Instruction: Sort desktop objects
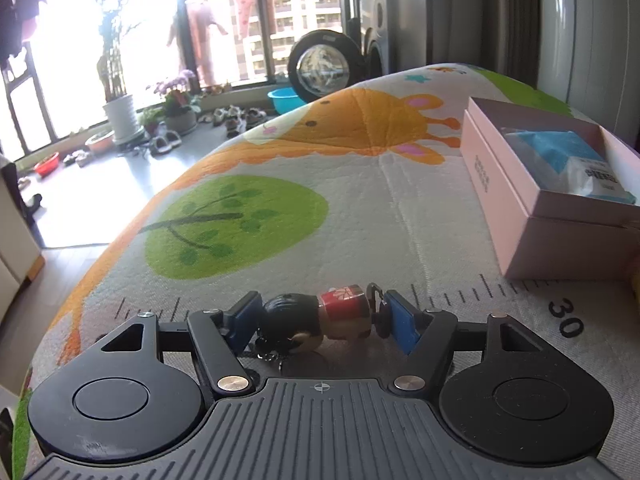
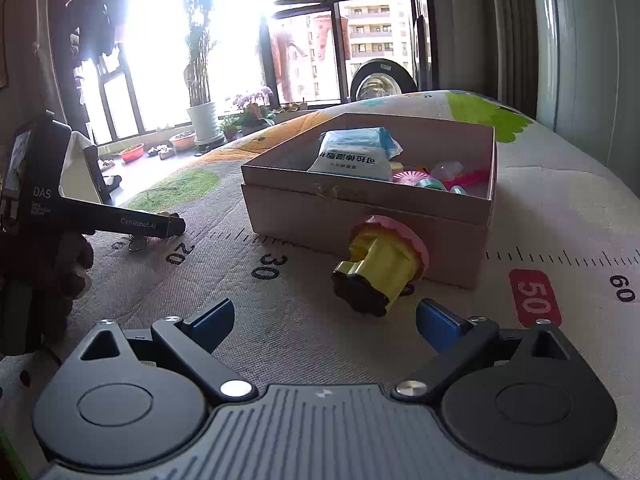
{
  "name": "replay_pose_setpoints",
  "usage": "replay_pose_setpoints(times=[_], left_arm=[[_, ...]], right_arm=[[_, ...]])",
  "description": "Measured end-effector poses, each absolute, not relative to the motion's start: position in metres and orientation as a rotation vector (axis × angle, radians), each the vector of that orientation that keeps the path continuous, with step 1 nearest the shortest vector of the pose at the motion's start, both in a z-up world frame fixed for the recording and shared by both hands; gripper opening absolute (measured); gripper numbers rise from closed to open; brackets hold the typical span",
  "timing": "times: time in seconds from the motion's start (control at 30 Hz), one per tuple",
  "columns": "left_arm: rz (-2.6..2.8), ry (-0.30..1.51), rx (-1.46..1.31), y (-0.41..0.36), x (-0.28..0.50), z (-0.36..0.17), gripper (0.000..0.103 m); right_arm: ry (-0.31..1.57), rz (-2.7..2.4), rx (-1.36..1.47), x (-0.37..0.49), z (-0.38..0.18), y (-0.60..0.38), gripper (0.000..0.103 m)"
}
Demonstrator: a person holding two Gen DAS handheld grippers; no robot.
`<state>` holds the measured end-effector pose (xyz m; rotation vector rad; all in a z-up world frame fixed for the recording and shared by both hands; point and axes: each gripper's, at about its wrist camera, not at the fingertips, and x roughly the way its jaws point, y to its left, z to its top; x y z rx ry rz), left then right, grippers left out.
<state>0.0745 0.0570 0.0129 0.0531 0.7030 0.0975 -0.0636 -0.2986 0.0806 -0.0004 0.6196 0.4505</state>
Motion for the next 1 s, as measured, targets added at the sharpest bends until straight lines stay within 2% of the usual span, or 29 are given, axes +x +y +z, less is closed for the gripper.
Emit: replay_pose_setpoints(times=[0.2, 0.27, 0.33, 0.6, 0.67, 0.8, 0.93, 1.0], left_arm=[[-0.074, 0.683, 0.069, 0.025, 0.034, 0.013, 0.074], [-0.068, 0.656, 0.094, 0.021, 0.020, 0.012, 0.088], [-0.048, 0.627, 0.119, 0.022, 0.010, 0.010, 0.096], [-0.065, 0.624, 0.044, 0.034, 0.010, 0.010, 0.101], [-0.066, 0.609, 0.034, 0.036, 0.008, 0.011, 0.101], [-0.062, 0.591, 0.014, 0.039, 0.006, 0.011, 0.102], [-0.058, 0.582, -0.013, 0.044, 0.005, 0.011, 0.102], [-0.060, 0.583, -0.027, 0.046, 0.006, 0.011, 0.102]], right_arm=[[0.628, 0.432, -0.018, -0.065, 0.084, -0.298, 0.098], [0.629, 0.426, -0.054, -0.065, 0.089, -0.298, 0.098], [0.631, 0.420, -0.083, -0.065, 0.100, -0.299, 0.098], [0.733, 0.340, -0.085, -0.033, 0.135, -0.314, 0.097], [0.767, 0.348, -0.091, -0.021, 0.136, -0.309, 0.088], [0.897, 0.335, -0.062, 0.014, 0.125, -0.294, 0.080], [1.026, 0.305, 0.010, 0.040, 0.102, -0.290, 0.060], [1.004, 0.301, 0.012, 0.037, 0.100, -0.292, 0.054]])
